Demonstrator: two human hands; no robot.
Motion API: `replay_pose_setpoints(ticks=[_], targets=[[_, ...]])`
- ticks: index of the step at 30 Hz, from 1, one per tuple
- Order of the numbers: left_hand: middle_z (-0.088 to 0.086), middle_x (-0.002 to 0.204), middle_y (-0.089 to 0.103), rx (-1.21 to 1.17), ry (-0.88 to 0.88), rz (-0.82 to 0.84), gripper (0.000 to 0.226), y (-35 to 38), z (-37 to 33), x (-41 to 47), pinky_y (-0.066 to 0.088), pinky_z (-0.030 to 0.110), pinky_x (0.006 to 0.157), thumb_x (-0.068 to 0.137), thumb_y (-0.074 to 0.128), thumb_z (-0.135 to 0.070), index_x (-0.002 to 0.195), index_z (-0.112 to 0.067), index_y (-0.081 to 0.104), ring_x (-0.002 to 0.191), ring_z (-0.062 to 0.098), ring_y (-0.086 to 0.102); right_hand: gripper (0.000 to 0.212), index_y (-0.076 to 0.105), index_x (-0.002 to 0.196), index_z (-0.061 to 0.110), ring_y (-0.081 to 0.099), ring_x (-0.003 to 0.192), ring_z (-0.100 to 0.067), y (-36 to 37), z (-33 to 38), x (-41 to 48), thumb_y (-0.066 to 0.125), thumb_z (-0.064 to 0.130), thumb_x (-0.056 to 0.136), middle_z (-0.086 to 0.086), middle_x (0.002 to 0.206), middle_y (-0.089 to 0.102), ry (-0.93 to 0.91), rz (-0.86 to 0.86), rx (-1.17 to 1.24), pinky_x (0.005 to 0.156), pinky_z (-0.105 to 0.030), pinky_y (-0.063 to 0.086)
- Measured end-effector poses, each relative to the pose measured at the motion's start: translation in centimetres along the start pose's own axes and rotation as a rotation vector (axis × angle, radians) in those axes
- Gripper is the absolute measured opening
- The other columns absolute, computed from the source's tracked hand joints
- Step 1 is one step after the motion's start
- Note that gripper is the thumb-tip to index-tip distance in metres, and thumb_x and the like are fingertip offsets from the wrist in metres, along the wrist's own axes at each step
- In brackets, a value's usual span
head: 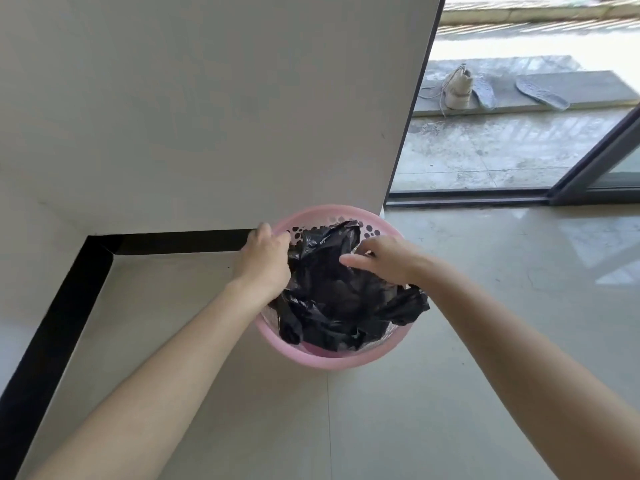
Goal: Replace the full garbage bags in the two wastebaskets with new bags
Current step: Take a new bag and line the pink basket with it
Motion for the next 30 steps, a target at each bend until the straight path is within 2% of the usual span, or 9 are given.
replay_pose_setpoints(ticks=[3,6,11,13,15,18,23,26,30], targets=[[0.006,0.094,0.065,-0.107,-0.062,-0.148,0.014,-1.5,3.2,0.6,0.04,0.032,0.063,0.087,0.063,-0.012,0.101,-0.015,0.064,0.085,0.029,0.059,0.043,0.057,0.083,0.014,0.058,0.07,-0.028,-1.8,-0.9,-0.4,0.038,0.045,0.104,-0.002,0.074,0.059,0.052,-0.396,-0.103,0.058,-0.034,0.042],[0.0,0.082,0.07,-0.375,-0.174,-0.026,0.021,-2.1,6.4,1.1,0.044,0.03,0.067,0.08,0.079,-0.033,0.09,-0.019,0.067,0.079,0.022,0.064,0.045,0.053,0.083,0.012,0.054,0.068,-0.03,-3.9,-2.7,-1.6,0.032,0.046,0.105,-0.004,0.075,0.057,0.152,-0.626,-0.112,0.057,-0.035,0.036],[0.008,0.085,0.075,-1.044,-0.231,0.464,0.021,-1.5,8.6,1.0,0.055,0.023,0.069,0.085,0.072,-0.028,0.095,-0.01,0.075,0.071,0.014,0.068,0.048,0.059,0.088,0.018,0.052,0.075,-0.025,-4.8,-5.7,-1.5,0.039,0.061,0.097,0.0,0.084,0.054,0.081,-0.586,-0.055,0.064,-0.034,0.037],[0.006,0.082,0.074,-1.18,-0.263,0.459,0.021,-1.1,9.2,1.7,0.054,0.02,0.065,0.094,0.06,-0.027,0.098,-0.01,0.073,0.072,0.015,0.065,0.046,0.06,0.095,0.017,0.055,0.077,-0.026,-4.4,-5.8,-1.2,0.039,0.058,0.097,0.001,0.088,0.053,0.019,-0.559,-0.105,0.063,-0.034,0.039],[0.003,0.071,0.069,-1.12,-0.283,0.29,0.025,-0.8,9.5,3.1,0.05,0.025,0.066,0.1,0.054,-0.026,0.084,-0.014,0.069,0.067,0.017,0.059,0.042,0.059,0.093,0.016,0.06,0.077,-0.028,-4.2,-5.5,-0.9,0.037,0.051,0.101,0.003,0.086,0.052,0.004,-0.605,-0.175,0.06,-0.034,0.039],[0.003,0.06,0.049,-0.558,-0.16,-0.032,0.04,-1.6,8.3,5.3,0.032,0.032,0.057,0.104,0.043,-0.029,0.068,-0.01,0.048,0.059,0.023,0.046,0.046,0.062,0.085,0.014,0.057,0.071,-0.027,-5.3,-4.8,0.0,0.036,0.047,0.104,0.003,0.082,0.052,0.096,-0.695,-0.199,0.059,-0.032,0.034],[0.01,0.092,0.066,-0.219,-0.132,-0.089,0.041,-0.4,6.7,8.4,0.048,0.039,0.074,0.104,0.037,-0.034,0.095,-0.007,0.066,0.088,0.034,0.061,0.04,0.069,0.084,0.014,0.055,0.081,-0.028,-5.7,-6.7,3.8,0.044,0.044,0.097,-0.008,0.092,0.066,0.433,-0.462,-0.045,0.068,-0.032,0.041],[0.014,0.098,0.07,-0.362,-0.225,0.136,0.033,3.2,7.5,8.7,0.047,0.035,0.072,0.101,0.048,-0.033,0.085,-0.013,0.069,0.088,0.032,0.063,0.033,0.064,0.087,0.01,0.061,0.09,-0.031,-3.6,-8.4,5.2,0.052,0.04,0.093,-0.009,0.095,0.063,0.542,-0.173,0.219,0.083,-0.038,0.052],[0.015,0.086,0.063,-0.71,-0.415,0.306,0.027,6.2,8.4,6.9,0.043,0.025,0.051,0.097,0.059,-0.029,0.086,-0.006,0.068,0.076,0.024,0.056,0.029,0.068,0.089,0.005,0.063,0.073,-0.027,-0.5,-9.7,5.3,0.049,0.027,0.091,-0.016,0.095,0.068,0.604,0.004,0.548,0.073,-0.038,0.051]])
Point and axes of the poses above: each hand's wrist, its own x-axis towards the middle knuckle, its own y-axis out of the palm, z = x × y, the point moved 6 cm from there along x, towards the middle knuckle
